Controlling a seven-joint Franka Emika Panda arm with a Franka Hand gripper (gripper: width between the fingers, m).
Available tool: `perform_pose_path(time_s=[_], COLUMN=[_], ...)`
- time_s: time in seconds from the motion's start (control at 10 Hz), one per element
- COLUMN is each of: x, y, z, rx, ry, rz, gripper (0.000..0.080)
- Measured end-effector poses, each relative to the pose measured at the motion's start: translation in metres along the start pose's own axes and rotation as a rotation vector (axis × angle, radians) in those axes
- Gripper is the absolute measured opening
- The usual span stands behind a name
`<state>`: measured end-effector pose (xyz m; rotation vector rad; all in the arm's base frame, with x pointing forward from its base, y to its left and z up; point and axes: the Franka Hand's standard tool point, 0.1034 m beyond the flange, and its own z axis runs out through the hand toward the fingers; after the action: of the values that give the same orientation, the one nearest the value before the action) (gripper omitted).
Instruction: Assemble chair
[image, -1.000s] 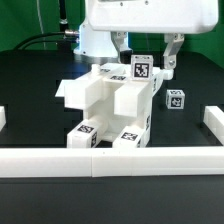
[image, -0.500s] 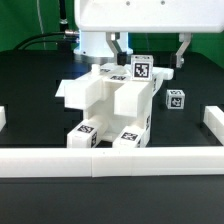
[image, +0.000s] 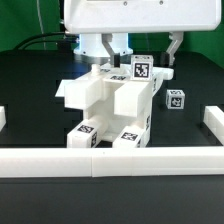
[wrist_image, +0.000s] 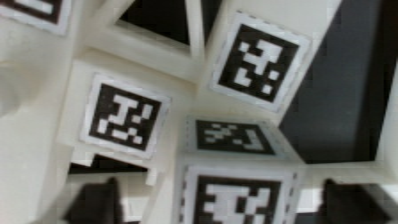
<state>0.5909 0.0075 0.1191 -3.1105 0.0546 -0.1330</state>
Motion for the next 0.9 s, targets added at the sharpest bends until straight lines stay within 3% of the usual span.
perform_pose_path(time_s=[0.2, 0.6, 0.9], x=[0.0000, 0.0000, 0.0000], y=[-0.0001, 0.0000, 0.0015], z=[0.0002, 0.0003, 0.0009], rx=[0.000, 0.003, 0.010], ry=[0.000, 0.002, 0.011], rz=[0.012, 0.086, 0.402], gripper=[0.0283, 0.0284, 0.0284])
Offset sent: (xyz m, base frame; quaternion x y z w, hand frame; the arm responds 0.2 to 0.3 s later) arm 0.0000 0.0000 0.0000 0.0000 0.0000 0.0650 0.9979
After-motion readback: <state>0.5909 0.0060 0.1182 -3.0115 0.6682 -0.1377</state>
